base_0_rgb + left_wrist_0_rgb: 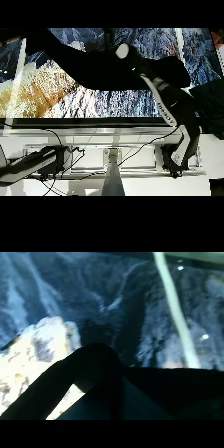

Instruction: Fold the clothes and pants, and hang the long-sleeved shirts on hangers.

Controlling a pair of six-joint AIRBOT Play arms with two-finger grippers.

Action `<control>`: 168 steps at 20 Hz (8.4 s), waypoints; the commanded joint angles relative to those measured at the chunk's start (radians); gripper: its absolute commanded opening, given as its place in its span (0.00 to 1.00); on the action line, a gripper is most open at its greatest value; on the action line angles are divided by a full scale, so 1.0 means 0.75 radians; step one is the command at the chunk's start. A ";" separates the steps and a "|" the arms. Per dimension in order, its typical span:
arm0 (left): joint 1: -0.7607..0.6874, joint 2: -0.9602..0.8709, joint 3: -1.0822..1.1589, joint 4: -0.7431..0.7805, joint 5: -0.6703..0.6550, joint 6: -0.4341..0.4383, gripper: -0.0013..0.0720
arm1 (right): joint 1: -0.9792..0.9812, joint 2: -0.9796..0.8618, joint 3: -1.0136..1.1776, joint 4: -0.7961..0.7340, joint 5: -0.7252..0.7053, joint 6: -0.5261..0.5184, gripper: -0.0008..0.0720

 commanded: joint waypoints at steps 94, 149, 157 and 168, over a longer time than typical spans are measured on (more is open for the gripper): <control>-1.187 -0.719 0.024 -0.505 1.075 -0.045 1.00 | -1.105 0.209 0.078 -0.328 0.850 0.025 0.03; -0.555 0.248 0.023 0.976 -0.057 -0.120 0.97 | -2.205 0.751 0.112 -0.888 1.439 0.357 0.03; -0.555 0.248 0.023 0.976 -0.057 -0.120 0.97 | -2.447 0.752 0.062 -0.877 1.441 0.359 0.97; -0.555 0.248 0.023 0.976 -0.057 -0.120 0.97 | -2.258 0.730 0.051 -0.636 1.382 0.308 0.03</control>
